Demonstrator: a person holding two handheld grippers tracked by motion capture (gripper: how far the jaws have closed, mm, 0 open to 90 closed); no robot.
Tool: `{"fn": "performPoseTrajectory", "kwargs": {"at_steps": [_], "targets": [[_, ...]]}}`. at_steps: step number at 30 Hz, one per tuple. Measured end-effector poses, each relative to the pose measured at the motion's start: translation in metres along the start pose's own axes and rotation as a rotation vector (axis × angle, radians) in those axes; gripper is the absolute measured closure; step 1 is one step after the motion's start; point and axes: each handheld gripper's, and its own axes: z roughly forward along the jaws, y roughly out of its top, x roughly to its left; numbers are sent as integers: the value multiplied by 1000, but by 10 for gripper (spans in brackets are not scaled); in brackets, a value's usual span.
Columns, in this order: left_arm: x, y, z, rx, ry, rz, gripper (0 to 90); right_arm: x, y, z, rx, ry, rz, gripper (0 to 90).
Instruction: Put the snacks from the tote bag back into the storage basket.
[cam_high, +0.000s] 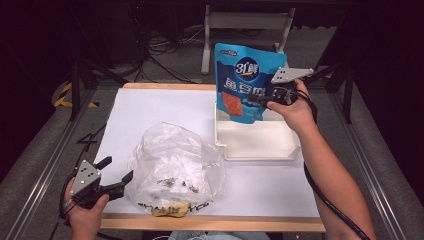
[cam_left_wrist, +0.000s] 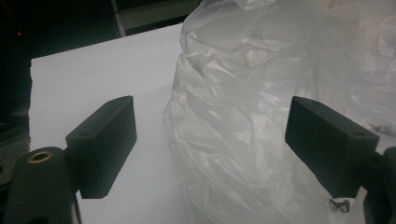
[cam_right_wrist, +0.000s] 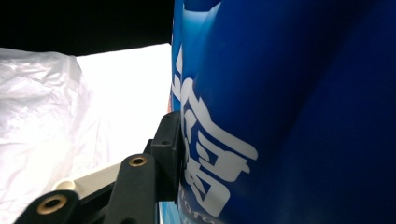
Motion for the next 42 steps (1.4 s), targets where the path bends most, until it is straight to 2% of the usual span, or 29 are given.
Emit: {"fn": "performPoseTrajectory", "kwargs": {"at_steps": [4, 17, 42], "targets": [[0, 0, 0, 0, 1, 0, 174, -2, -12, 5, 12, -3, 7, 578], [0, 0, 1, 7, -1, 0, 170, -3, -32, 12, 21, -6, 14, 578], [0, -1, 3, 15, 2, 5, 169, -3, -58, 26, 29, 6, 30, 577]]}}
